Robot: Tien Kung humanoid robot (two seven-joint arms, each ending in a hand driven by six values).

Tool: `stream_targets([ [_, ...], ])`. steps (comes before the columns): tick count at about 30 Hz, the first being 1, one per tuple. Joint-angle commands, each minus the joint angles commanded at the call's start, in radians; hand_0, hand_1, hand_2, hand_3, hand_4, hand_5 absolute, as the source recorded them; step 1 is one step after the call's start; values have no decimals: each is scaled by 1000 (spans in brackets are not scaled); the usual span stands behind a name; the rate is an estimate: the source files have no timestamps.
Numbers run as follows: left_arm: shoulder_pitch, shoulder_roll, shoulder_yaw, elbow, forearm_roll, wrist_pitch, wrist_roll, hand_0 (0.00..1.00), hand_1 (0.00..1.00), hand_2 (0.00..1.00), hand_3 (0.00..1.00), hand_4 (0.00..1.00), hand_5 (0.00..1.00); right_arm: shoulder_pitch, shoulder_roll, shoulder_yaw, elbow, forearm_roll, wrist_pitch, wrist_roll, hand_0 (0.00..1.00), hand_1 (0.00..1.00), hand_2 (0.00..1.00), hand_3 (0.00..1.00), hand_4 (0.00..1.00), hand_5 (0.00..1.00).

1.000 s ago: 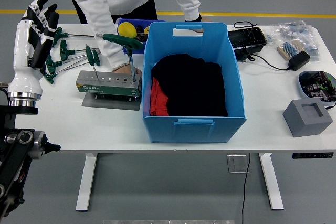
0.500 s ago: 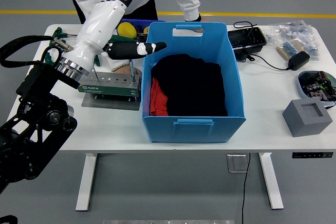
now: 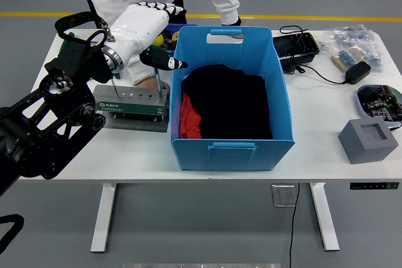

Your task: Lift tool from toolbox,place it in box,lift tool from toolbox,place it in box

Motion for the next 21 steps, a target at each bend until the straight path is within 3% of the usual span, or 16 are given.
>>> stream_targets([
  [2,-23,1,14,19,0,-32,10,773,879,941,894,998,477,0,1,4,0,-5,1,-3,685,666,721,572,780,719],
  [3,-34,1,20,31,0,-48,14,750,856,892,864,998,465,1,0,-2,0,1,1,-2,685,665,719,572,780,718],
  [8,-79,3,45,79,0,-106,21,750,856,892,864,998,465,7,-1,-28,0,27,3,6,685,665,719,572,780,718],
  [9,-89,3,52,89,0,-115,23,717,771,798,811,998,464,8,-1,-30,0,29,4,6,685,664,720,573,781,721],
  [10,-103,3,61,106,0,-125,24,717,771,798,811,998,464,8,-1,-30,0,28,4,5,685,664,720,573,781,721],
  [14,-138,-3,84,157,-11,-137,20,717,771,798,811,998,464,10,-1,-40,0,35,5,5,685,664,720,573,781,721],
  [15,-145,-5,89,171,-17,-140,19,693,675,697,753,998,471,11,-1,-39,0,34,5,5,685,664,719,573,782,722],
  [20,-178,-15,117,237,-45,-160,12,693,675,697,753,998,471,13,-1,-46,0,40,5,6,685,664,719,573,782,722],
  [21,-186,-18,124,255,-52,-170,13,656,629,650,717,998,527,14,-2,-45,0,39,5,5,684,663,718,573,783,723],
])
